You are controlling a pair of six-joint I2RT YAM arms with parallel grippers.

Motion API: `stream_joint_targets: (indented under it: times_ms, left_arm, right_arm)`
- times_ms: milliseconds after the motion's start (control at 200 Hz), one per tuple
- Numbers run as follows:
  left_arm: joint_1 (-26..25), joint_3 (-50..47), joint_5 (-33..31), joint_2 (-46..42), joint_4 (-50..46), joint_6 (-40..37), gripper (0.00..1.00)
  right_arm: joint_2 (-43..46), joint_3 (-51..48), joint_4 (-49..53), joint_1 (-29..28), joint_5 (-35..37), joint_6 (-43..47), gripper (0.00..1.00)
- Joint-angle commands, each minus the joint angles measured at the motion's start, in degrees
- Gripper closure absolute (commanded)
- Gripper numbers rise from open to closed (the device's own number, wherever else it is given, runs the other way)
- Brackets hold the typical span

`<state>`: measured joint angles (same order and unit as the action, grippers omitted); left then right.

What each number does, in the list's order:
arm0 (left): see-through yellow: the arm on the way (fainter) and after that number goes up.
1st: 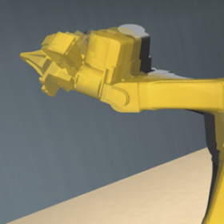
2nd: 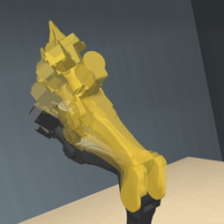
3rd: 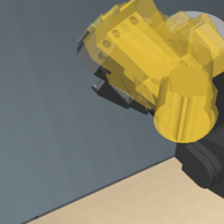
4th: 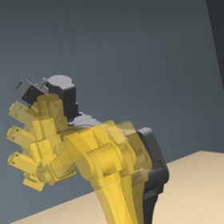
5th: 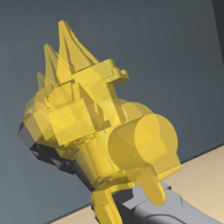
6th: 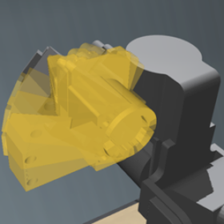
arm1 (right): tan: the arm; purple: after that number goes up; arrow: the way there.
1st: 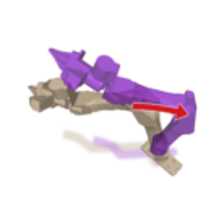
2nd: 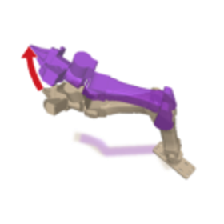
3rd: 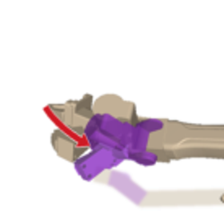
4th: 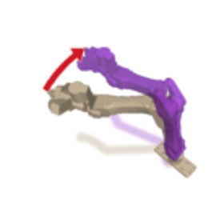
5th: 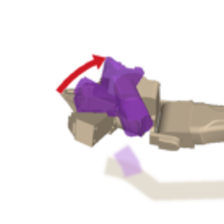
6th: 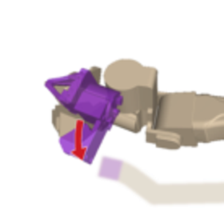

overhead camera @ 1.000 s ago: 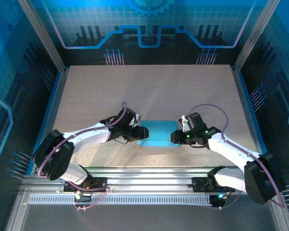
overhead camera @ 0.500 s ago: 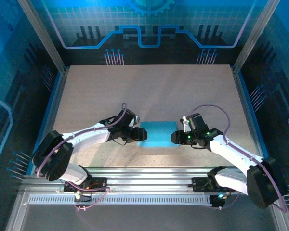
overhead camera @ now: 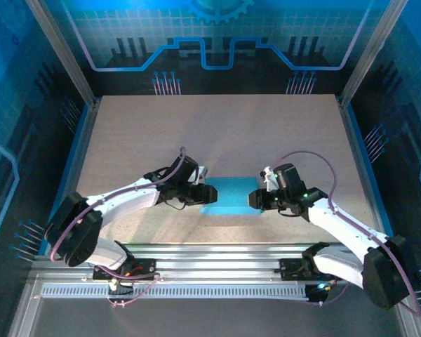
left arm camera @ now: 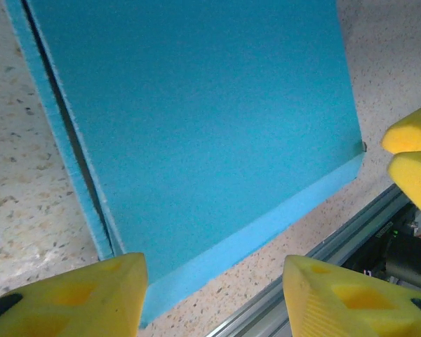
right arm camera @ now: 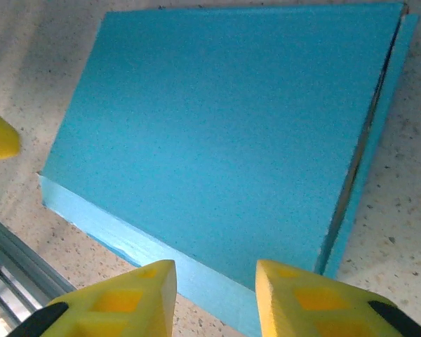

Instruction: Fold the paper box

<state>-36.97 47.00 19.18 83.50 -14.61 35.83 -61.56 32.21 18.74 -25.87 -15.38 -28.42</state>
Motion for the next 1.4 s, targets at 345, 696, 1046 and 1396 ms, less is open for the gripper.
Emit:
stream_joint_targets:
  times_ms: [345,696,1046,1396]
  left_arm:
    - [-0.87,-0.74,0.08,4.08,4.31,-0.01,0.45]
    - [-1.9,-0.35,-2.58,7.89,3.12,-0.47,0.45]
    - [-2.33,-1.02,-3.74,4.76,4.49,0.59,0.45]
    - [-2.32,-4.58,-7.88,-7.35,6.71,5.3,0.01]
  right_arm:
    - [-6.52,-0.73,-3.88,-1.18,0.57,0.47,0.64]
    - [-10.79,-0.17,-3.53,-3.23,5.18,0.96,0.64]
    - [-8.02,1.15,-2.48,-4.63,6.2,1.84,0.62]
    - [-1.19,4.26,-3.1,-0.91,-3.27,4.11,0.39]
